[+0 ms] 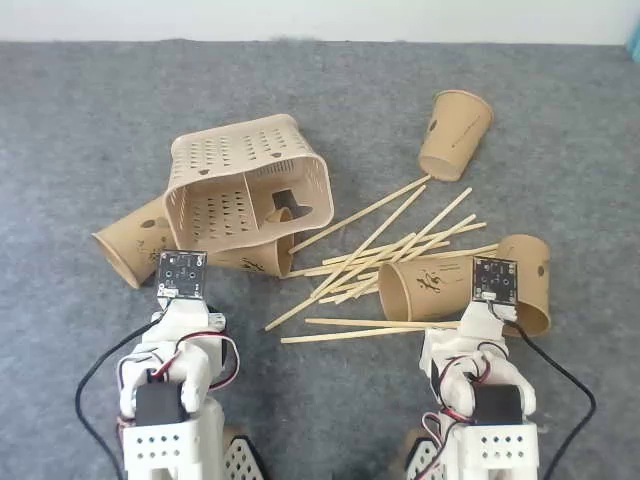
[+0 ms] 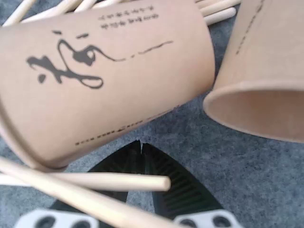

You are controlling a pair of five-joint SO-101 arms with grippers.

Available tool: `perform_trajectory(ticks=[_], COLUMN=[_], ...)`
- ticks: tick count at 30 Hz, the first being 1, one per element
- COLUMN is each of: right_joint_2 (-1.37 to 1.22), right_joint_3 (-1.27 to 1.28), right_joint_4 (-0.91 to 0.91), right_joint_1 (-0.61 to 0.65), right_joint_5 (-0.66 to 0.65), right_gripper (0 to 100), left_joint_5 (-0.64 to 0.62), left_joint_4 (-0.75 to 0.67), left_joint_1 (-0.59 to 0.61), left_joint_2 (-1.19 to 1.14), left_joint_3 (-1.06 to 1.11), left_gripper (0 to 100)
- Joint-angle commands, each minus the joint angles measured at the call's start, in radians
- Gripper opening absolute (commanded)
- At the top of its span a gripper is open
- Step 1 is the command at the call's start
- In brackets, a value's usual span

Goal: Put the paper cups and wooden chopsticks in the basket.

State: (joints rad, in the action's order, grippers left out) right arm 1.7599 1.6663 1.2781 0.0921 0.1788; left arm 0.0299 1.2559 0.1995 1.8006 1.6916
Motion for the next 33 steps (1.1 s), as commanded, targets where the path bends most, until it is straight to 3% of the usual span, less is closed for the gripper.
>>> perform_trajectory(ticks=[1,8,15,19,21,26,30,33], right_joint_2=[-0.001,-0.001,-0.001,-0.001,-0.001,-0.001,-0.010,-0.012], right_joint_3=[0.011,-0.080,-0.281,-0.308,-0.311,-0.311,-0.347,-0.393], right_joint_4=[0.007,0.015,-0.004,-0.068,-0.091,-0.156,-0.174,-0.131], right_joint_1=[0.005,-0.012,-0.223,-0.242,-0.242,-0.245,-0.242,-0.240], right_joint_5=[0.002,0.002,0.002,-0.002,-0.060,-0.353,-0.370,-0.370], right_gripper=[0.6,0.6,0.6,0.6,0.6,0.6,0.6,0.6], left_joint_5=[0.005,0.002,0.005,0.012,0.057,0.150,0.149,0.147], left_joint_4=[0.003,-0.029,-0.029,-0.029,-0.029,-0.008,0.020,0.021], left_joint_1=[0.000,0.009,0.011,0.011,0.011,0.029,0.074,0.103], left_joint_2=[0.012,0.014,0.014,0.014,0.014,0.006,0.003,-0.051], left_joint_3=[-0.007,-0.048,-0.151,-0.202,-0.237,-0.375,-0.522,-0.596], left_gripper=[1,1,1,1,1,1,3,11])
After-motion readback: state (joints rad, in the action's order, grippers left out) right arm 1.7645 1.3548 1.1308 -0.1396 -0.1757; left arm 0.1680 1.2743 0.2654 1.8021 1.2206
